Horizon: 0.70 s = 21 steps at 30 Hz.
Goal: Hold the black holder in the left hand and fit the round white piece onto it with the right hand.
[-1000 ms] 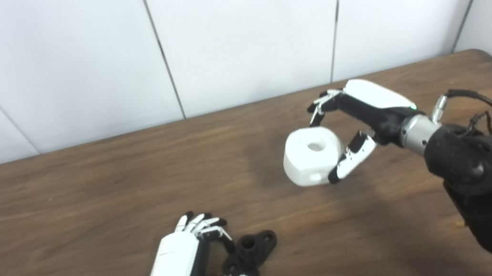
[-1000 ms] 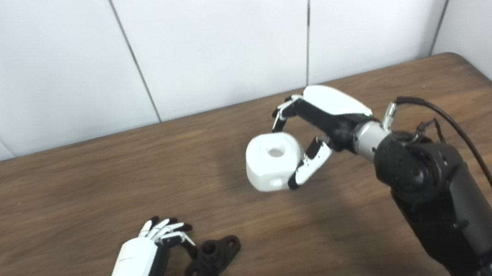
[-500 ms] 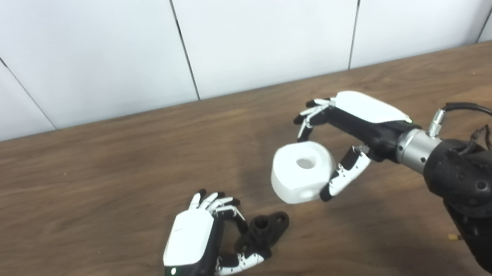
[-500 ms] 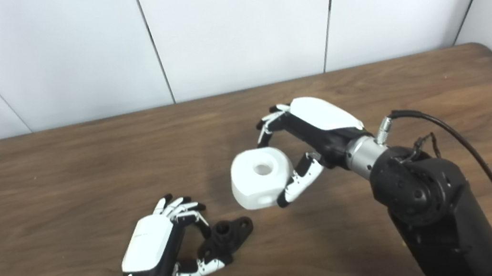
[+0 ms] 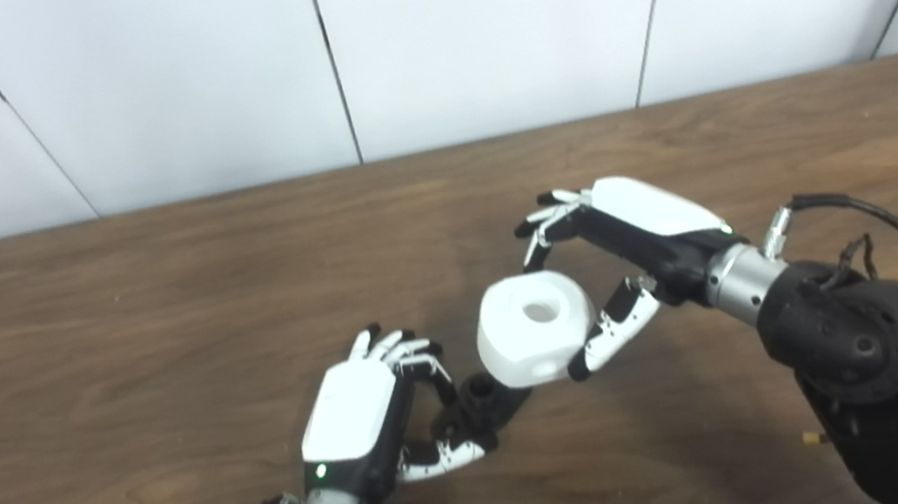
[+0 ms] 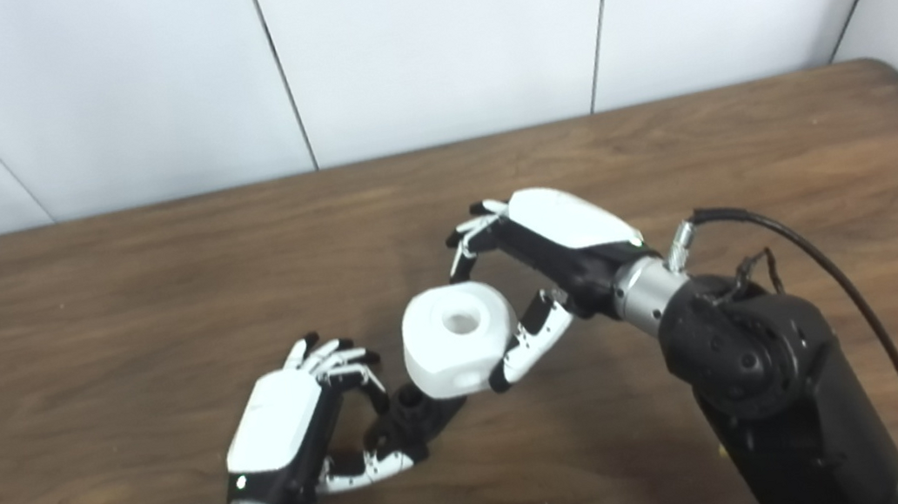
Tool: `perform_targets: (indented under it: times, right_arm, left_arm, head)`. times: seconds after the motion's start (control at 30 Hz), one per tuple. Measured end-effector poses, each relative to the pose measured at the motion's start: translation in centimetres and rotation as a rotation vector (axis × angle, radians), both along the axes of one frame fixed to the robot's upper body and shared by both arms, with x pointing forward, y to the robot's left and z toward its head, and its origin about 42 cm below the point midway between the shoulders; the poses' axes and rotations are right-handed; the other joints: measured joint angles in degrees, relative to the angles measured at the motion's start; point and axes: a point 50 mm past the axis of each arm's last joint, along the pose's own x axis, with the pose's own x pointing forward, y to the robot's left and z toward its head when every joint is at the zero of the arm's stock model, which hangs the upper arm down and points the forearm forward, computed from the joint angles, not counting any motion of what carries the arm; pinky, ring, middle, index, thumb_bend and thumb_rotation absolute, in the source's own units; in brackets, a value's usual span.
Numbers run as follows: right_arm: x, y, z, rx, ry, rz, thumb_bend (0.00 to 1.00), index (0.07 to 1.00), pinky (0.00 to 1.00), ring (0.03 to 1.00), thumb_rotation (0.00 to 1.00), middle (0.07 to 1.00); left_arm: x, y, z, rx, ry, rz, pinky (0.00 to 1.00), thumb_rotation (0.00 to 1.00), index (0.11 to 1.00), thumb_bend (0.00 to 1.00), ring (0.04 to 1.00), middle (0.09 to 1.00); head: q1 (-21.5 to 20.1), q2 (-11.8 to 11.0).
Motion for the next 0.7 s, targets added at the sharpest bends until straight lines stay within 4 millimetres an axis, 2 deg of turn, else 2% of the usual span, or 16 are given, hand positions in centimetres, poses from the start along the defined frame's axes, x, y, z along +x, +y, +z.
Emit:
perform_targets:
  times: [0.7]
  right_arm:
    - [0.4, 1.2, -0.6, 0.015, -0.015, 0.014, 0.53, 0.481, 1.00, 0.954, 0.14, 0.836]
  left_arm:
    - [0.1, -0.4, 0.1, -0.004, 0.004, -0.005, 1.00, 0.05, 0.486, 0.52, 0.889, 0.783]
  head:
    - [1.85, 0.09]
